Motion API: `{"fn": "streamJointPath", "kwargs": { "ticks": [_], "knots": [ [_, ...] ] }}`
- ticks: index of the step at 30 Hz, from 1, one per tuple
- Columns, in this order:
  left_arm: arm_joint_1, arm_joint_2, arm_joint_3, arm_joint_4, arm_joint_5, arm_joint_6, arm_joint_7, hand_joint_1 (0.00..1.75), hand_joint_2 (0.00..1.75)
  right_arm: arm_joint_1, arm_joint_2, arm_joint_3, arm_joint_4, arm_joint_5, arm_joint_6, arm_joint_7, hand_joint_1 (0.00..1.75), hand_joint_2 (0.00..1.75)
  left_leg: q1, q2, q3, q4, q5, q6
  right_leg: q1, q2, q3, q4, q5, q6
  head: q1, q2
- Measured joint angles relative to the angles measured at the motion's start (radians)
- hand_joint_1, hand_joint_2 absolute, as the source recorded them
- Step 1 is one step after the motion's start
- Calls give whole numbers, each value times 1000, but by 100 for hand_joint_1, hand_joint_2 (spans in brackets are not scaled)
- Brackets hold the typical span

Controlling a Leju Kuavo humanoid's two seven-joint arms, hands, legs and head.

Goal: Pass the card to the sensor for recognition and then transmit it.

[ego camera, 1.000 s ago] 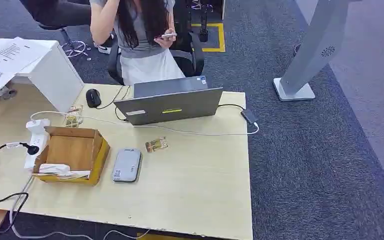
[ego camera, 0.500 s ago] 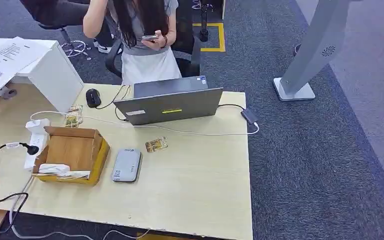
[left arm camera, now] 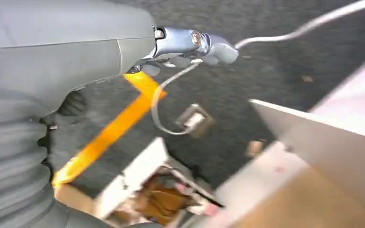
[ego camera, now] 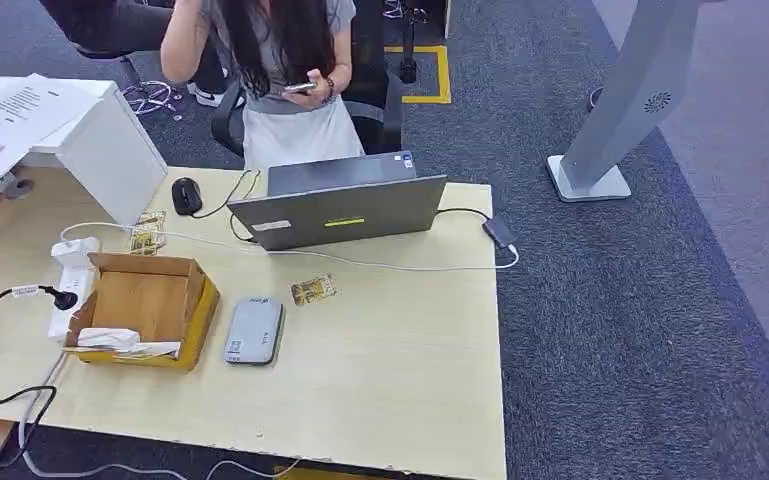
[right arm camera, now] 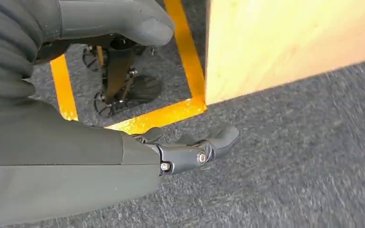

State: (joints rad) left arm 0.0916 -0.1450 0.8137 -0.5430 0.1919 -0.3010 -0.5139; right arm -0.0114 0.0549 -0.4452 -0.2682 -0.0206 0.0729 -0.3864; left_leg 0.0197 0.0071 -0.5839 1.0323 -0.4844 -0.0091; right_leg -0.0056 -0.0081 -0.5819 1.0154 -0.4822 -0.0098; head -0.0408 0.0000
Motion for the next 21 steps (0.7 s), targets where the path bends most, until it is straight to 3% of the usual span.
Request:
{"fn": "streamJointPath", "kwargs": {
  "ticks": [7,21],
  "knots": [
    [63,-45,1,-205,44,28,-46,0,175,-1,3,-57,12,0,-48,13,0,175,0,0,0,0,0,0,0,0,0,0,-1,-1,0,0],
    [200,-119,-77,-658,114,166,-113,0,175,-5,16,-119,37,47,-210,154,0,175,0,0,0,0,0,0,0,0,0,0,-1,-1,0,0]
  ]
}}
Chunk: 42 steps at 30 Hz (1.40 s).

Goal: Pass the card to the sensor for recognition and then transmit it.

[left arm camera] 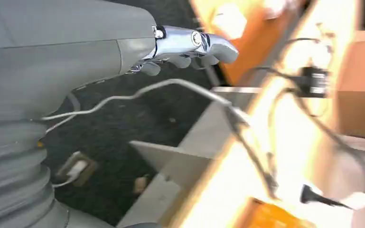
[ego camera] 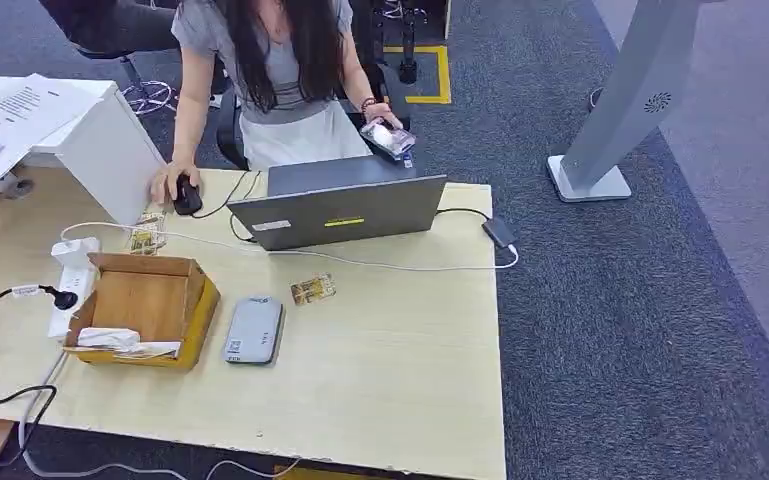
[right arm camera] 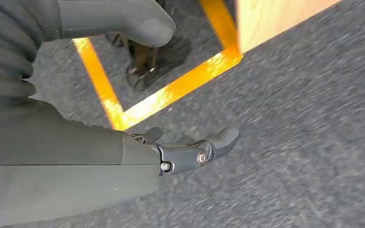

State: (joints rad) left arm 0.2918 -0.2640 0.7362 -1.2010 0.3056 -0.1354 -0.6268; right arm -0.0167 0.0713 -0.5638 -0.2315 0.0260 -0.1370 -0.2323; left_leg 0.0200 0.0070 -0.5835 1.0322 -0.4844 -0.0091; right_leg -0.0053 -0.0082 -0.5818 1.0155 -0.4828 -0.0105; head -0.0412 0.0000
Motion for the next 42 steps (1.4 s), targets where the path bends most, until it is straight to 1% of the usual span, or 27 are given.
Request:
{"fn": "streamJointPath", "kwargs": {
  "ticks": [6,10,16,19,22,28,34,38,42],
  "knots": [
    [29,-16,-47,-176,-24,71,-8,0,175,1,3,4,6,53,-47,94,0,175,0,0,0,0,0,0,0,0,0,0,0,0,0,0],
    [42,-22,-91,-300,-65,123,-11,0,175,0,3,16,10,95,-73,151,0,175,0,0,0,0,0,0,0,0,0,0,0,0,0,0],
    [56,-5,-179,-435,-166,235,-13,0,175,0,4,43,14,158,-93,212,0,175,0,0,1,0,0,0,0,0,0,0,0,0,0,0],
    [53,9,-220,-484,-235,292,-13,0,175,0,4,60,16,193,-97,241,0,175,0,0,1,0,0,0,0,0,0,0,0,0,0,0],
    [39,21,-251,-508,-321,345,-14,0,175,0,4,75,18,227,-104,268,0,175,0,0,1,0,0,0,0,0,0,0,0,0,0,0],
    [-8,66,-302,-524,-503,427,-2,0,175,-1,4,105,22,287,-110,312,0,175,0,0,2,0,0,0,0,0,0,0,0,0,1,0],
    [-80,133,-351,-521,-694,496,57,0,175,-2,4,132,24,341,-110,350,0,175,0,0,2,0,1,-1,0,0,0,1,0,0,0,0],
    [-124,166,-371,-519,-810,531,96,0,175,-2,4,143,24,373,-110,372,0,175,0,0,2,0,1,0,0,0,0,1,0,0,0,0],
    [-175,211,-397,-504,-927,564,144,0,175,-3,4,158,24,405,-108,394,0,175,0,0,2,0,1,0,0,0,0,1,0,0,0,0]
  ]
}}
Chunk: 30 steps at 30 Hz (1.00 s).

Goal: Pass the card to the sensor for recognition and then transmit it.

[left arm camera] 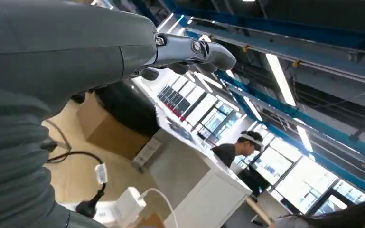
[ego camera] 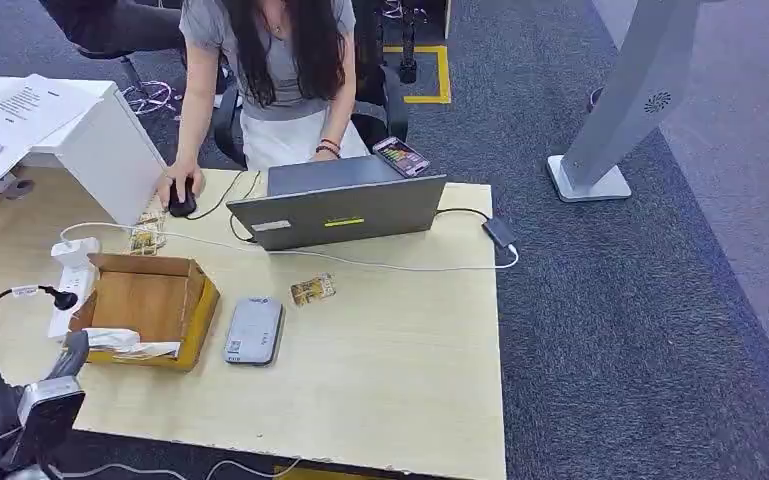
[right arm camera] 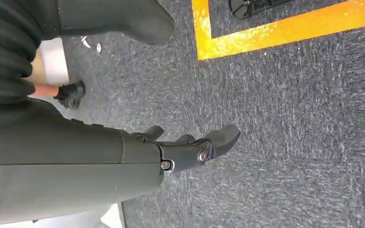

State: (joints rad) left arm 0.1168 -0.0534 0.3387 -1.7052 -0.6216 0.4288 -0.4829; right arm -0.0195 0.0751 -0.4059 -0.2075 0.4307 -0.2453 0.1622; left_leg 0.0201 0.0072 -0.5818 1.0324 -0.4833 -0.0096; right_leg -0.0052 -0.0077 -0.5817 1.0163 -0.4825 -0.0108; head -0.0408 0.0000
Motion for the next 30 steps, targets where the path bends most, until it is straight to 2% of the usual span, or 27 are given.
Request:
{"fn": "streamJointPath", "kwargs": {
  "ticks": [18,29,30],
  "knots": [
    [-246,194,-134,167,-509,139,237,0,175,-6,0,43,9,122,19,90,0,175,0,0,0,0,2,-2,0,1,0,0,0,-1,0,0],
    [-275,218,-154,194,-570,155,267,0,175,-7,0,49,10,137,19,100,0,175,0,0,0,0,2,-2,0,1,0,0,0,-1,0,0],
    [-295,235,-167,216,-614,170,292,0,175,-7,0,53,10,148,19,107,0,175,0,0,0,0,2,-2,0,1,-1,0,1,-1,0,0]
  ]
}}
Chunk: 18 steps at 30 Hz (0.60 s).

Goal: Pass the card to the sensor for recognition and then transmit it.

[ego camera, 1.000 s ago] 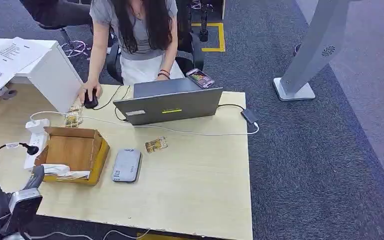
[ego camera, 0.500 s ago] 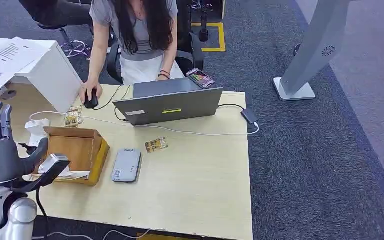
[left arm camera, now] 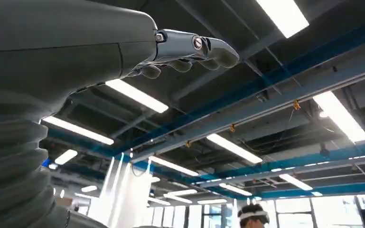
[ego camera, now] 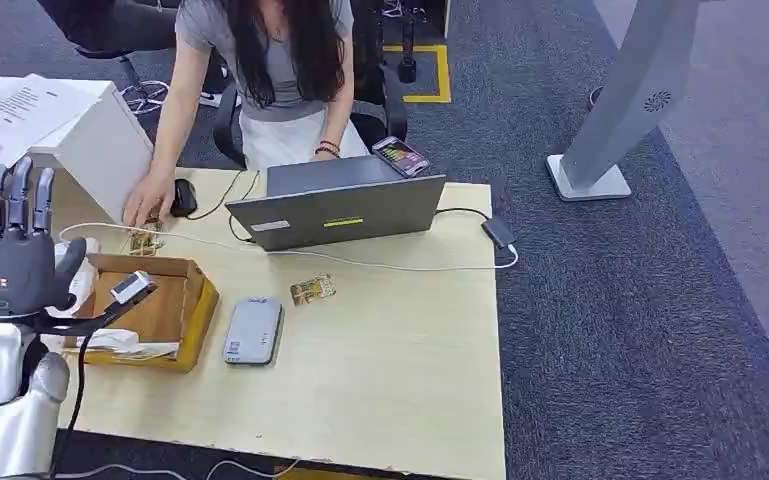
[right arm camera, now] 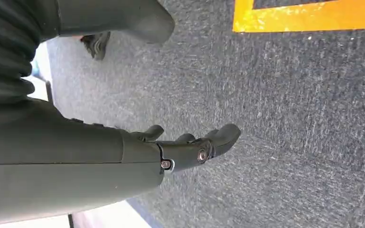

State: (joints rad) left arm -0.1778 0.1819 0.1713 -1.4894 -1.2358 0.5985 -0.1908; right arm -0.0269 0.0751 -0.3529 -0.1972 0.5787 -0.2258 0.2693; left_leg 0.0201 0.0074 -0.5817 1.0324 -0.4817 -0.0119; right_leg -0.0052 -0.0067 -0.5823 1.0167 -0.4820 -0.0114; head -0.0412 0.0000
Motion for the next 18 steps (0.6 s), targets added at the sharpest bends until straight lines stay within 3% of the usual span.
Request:
{"fn": "streamJointPath", "kwargs": {
  "ticks": [4,18],
  "knots": [
    [-95,77,-52,110,-248,89,139,0,175,-2,0,22,5,84,18,45,0,175,0,0,0,0,0,0,0,0,0,0,0,0,0,0],
    [-116,81,-61,154,-245,92,144,0,175,-2,0,25,6,92,18,51,0,175,0,0,0,0,0,0,0,0,0,0,0,0,0,0]
  ]
}}
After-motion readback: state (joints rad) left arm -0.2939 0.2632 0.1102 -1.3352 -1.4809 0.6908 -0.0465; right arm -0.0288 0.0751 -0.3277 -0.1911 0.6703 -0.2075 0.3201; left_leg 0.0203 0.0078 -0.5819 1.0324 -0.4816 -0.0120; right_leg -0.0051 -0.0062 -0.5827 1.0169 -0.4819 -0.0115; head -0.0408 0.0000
